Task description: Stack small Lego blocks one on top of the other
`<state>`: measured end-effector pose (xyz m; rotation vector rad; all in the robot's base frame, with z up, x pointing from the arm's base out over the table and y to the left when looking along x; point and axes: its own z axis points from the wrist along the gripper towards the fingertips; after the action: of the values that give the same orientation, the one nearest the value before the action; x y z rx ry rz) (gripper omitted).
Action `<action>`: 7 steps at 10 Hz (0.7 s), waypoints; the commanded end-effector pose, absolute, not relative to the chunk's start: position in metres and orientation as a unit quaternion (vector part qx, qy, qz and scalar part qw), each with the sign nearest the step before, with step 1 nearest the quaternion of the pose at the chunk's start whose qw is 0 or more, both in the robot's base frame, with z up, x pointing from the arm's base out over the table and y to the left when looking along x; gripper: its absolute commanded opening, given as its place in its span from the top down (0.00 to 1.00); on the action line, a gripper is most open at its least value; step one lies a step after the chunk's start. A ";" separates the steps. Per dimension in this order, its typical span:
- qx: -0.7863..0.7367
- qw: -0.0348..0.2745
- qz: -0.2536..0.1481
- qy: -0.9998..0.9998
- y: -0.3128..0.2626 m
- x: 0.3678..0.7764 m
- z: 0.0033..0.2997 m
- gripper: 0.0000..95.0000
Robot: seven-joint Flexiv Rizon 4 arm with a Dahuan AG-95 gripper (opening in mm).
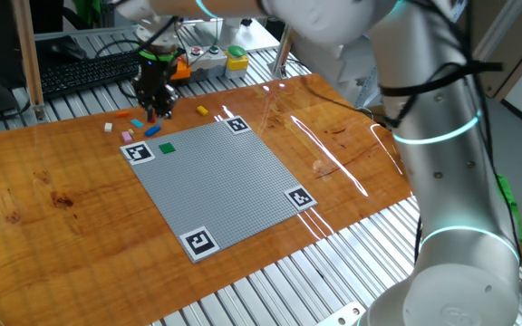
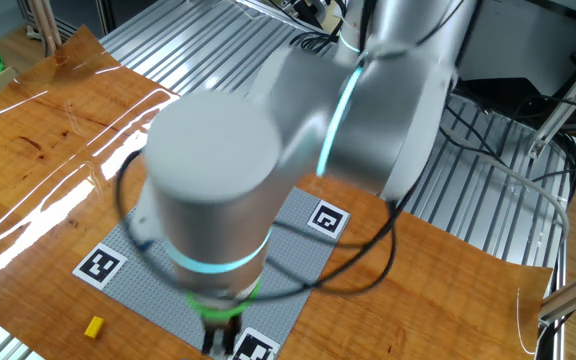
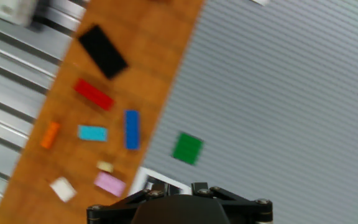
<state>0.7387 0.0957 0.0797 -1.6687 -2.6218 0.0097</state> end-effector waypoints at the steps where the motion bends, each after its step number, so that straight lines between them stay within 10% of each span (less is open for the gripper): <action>1: -0.547 0.016 0.003 -0.837 0.095 0.756 0.079 0.80; 6: -0.538 0.022 -0.003 -0.842 0.094 0.766 0.086 0.80; 7: -0.540 0.024 -0.005 -0.841 0.094 0.766 0.086 0.60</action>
<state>0.7659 0.0937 0.0858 -1.6595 -2.6152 -0.0116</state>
